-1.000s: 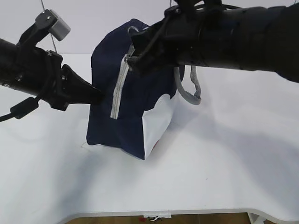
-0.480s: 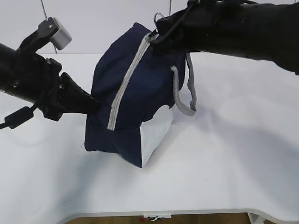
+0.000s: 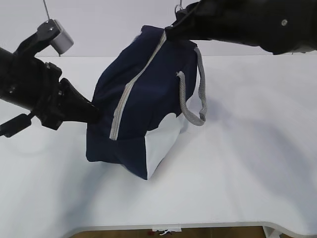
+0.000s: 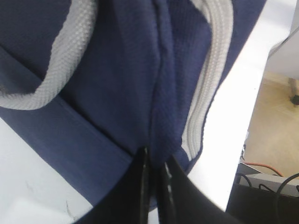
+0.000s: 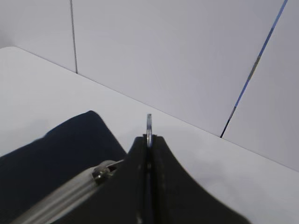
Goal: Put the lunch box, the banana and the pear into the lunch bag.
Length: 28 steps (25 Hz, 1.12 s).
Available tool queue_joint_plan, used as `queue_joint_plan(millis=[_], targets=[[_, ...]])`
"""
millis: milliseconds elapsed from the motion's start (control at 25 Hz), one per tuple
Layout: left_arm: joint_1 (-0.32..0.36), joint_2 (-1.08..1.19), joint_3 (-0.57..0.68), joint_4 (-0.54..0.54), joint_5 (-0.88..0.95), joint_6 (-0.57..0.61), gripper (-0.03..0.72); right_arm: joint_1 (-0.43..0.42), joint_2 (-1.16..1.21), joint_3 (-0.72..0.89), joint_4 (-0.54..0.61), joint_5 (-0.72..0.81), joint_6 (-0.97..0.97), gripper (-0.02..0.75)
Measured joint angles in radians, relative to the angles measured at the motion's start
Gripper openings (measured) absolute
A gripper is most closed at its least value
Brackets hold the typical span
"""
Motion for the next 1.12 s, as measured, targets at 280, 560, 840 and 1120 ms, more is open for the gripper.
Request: queue_joint_plan(millis=[280,560,840,1120], targets=[[0.000,-0.019,0.000,0.015,0.000,-0.019,-0.006,-0.048,0.158,-0.171,0.062,0.014,0.000,0.013],[0.000,-0.019,0.000,0.043,0.006,-0.044,-0.006,-0.063,0.257,-0.300,0.116,0.154,0.000,0.013],[0.000,-0.019,0.000,0.059,0.019,-0.079,-0.007,-0.069,0.255,-0.384,0.172,0.385,0.000,0.013],[0.000,-0.021,-0.064,0.070,0.095,-0.305,0.151,-0.069,0.244,-0.473,0.213,0.570,0.000,0.013]])
